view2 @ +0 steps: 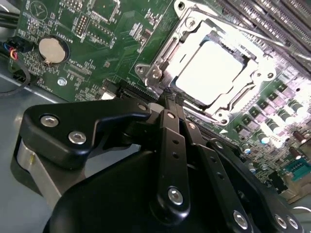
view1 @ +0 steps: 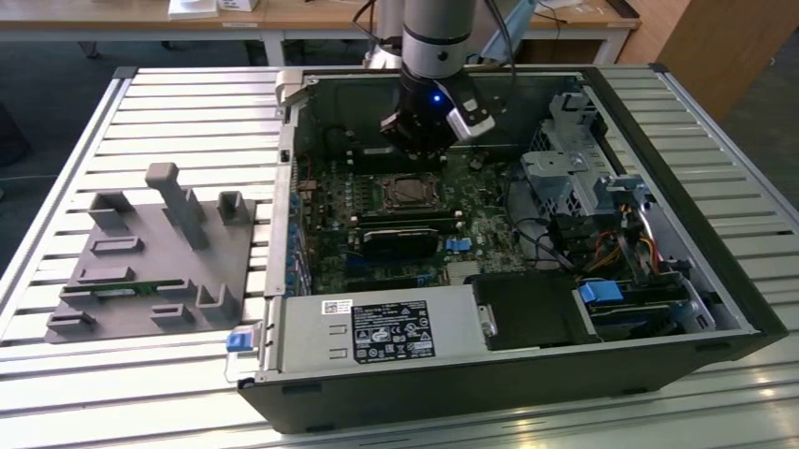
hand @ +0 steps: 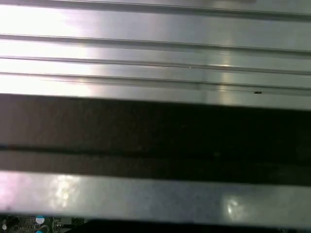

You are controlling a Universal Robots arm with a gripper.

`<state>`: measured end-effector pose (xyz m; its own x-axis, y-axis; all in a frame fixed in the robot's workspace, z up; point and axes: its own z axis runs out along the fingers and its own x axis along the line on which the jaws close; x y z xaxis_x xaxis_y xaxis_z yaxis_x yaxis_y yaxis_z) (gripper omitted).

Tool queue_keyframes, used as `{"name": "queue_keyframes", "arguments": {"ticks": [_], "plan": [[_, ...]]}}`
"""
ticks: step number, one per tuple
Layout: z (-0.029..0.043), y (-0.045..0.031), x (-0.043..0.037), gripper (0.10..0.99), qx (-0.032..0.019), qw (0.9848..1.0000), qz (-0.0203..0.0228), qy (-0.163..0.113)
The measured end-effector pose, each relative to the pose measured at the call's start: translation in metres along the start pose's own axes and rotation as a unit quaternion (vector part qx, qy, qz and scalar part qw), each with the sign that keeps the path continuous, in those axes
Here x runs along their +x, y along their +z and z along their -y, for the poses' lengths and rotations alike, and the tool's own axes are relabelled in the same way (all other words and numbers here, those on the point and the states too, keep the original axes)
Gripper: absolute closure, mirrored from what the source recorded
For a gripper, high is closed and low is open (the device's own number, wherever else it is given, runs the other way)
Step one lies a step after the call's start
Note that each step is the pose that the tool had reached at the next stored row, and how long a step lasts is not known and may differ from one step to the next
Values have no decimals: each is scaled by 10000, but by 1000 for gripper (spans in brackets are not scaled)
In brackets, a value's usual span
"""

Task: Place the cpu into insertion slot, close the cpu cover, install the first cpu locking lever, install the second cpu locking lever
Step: 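Install the second cpu locking lever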

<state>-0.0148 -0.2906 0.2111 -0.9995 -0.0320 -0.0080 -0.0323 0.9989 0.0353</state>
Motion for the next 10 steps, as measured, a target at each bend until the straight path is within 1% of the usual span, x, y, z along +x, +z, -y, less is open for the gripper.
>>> {"name": "queue_keyframes", "arguments": {"ticks": [5, 8, 10], "plan": [[79, 0, 2, 980, 0, 10000, 0, 0], [157, 4, 5, 980, 0, 10000, 0, 0], [197, 9, 6, 980, 0, 10000, 0, 0]]}}
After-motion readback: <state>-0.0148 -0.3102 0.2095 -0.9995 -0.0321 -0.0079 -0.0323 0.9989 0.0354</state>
